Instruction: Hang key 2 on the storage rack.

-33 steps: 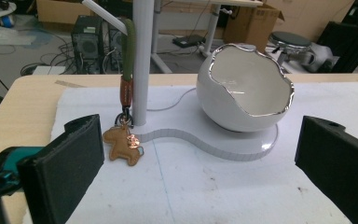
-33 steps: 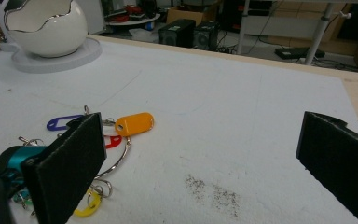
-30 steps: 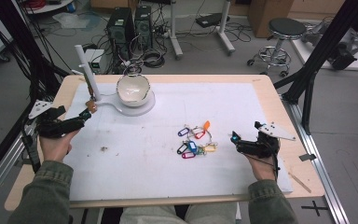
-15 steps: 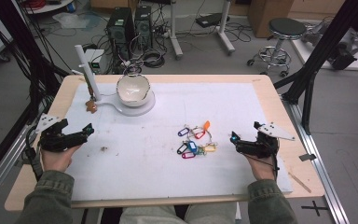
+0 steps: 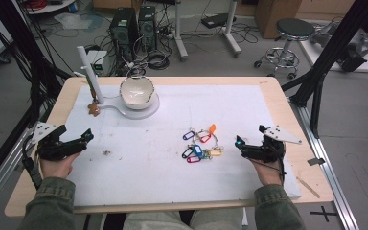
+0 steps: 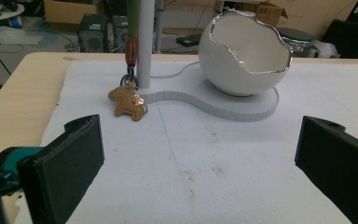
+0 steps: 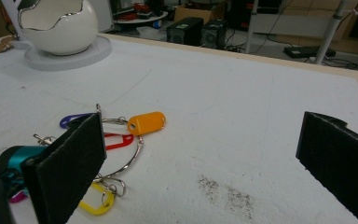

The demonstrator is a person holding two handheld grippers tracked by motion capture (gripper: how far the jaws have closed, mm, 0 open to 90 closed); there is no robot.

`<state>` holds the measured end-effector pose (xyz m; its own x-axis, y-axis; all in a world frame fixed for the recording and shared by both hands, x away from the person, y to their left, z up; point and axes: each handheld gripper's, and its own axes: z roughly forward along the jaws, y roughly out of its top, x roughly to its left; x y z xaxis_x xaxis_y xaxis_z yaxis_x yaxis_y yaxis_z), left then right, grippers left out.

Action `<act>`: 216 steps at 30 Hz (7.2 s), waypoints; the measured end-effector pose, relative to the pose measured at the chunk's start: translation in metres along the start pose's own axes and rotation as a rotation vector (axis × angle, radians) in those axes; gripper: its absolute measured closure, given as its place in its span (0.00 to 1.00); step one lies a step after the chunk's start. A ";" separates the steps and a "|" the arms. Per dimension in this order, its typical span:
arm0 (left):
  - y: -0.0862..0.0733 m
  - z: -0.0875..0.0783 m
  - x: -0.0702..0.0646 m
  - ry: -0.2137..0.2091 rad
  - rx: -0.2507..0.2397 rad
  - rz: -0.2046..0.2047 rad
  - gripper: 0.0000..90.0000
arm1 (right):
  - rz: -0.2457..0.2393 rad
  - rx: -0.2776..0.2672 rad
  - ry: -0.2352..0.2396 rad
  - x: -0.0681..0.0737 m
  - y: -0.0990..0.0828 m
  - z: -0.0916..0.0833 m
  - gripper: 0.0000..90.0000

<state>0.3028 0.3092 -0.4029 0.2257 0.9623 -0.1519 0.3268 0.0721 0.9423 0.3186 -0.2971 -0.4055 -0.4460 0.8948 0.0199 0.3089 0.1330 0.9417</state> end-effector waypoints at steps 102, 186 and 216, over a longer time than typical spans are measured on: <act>-0.013 0.004 0.006 -0.003 0.048 -0.024 0.02 | -0.247 0.456 0.311 0.105 -0.001 0.095 0.52; -0.014 -0.001 0.009 -0.018 0.021 -0.042 0.02 | 0.068 0.233 0.457 0.081 0.128 0.050 0.98; -0.015 0.002 0.010 -0.036 0.014 -0.051 0.02 | 0.125 0.133 0.550 0.108 0.193 0.063 0.98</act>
<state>0.3024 0.3176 -0.4190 0.2416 0.9472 -0.2107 0.3518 0.1168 0.9288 0.3835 -0.1479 -0.2424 -0.7592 0.5588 0.3336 0.4747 0.1249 0.8712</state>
